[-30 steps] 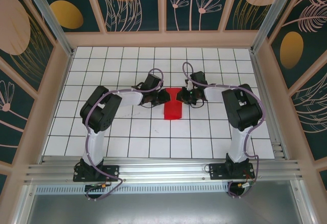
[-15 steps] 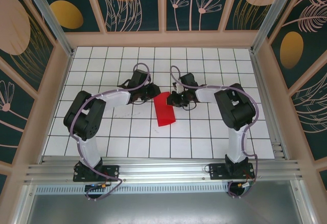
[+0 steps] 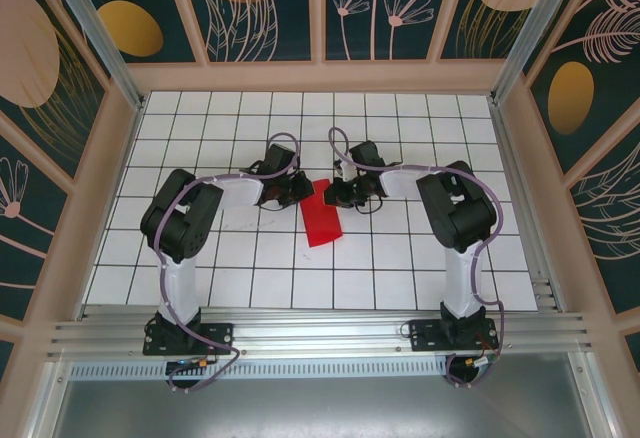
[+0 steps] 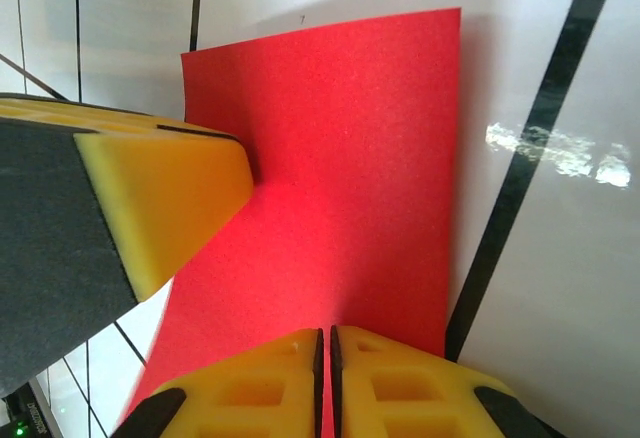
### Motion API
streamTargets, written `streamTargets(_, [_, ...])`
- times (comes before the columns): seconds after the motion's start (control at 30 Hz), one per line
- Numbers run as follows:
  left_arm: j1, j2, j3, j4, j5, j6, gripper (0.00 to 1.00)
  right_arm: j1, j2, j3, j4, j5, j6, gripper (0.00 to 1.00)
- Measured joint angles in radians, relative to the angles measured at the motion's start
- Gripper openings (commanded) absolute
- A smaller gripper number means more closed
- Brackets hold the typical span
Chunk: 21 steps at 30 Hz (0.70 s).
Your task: Fold a paper plane with a square sheet of paper (pick it up from the middle)
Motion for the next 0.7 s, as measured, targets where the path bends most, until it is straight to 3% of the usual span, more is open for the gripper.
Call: streamTargets(0.7, [0.000,0.005,0.001,-0.002,-0.008,0.004,0.13,0.024,-0.029,-0.034,-0.055,-0.023,-0.008,0.14])
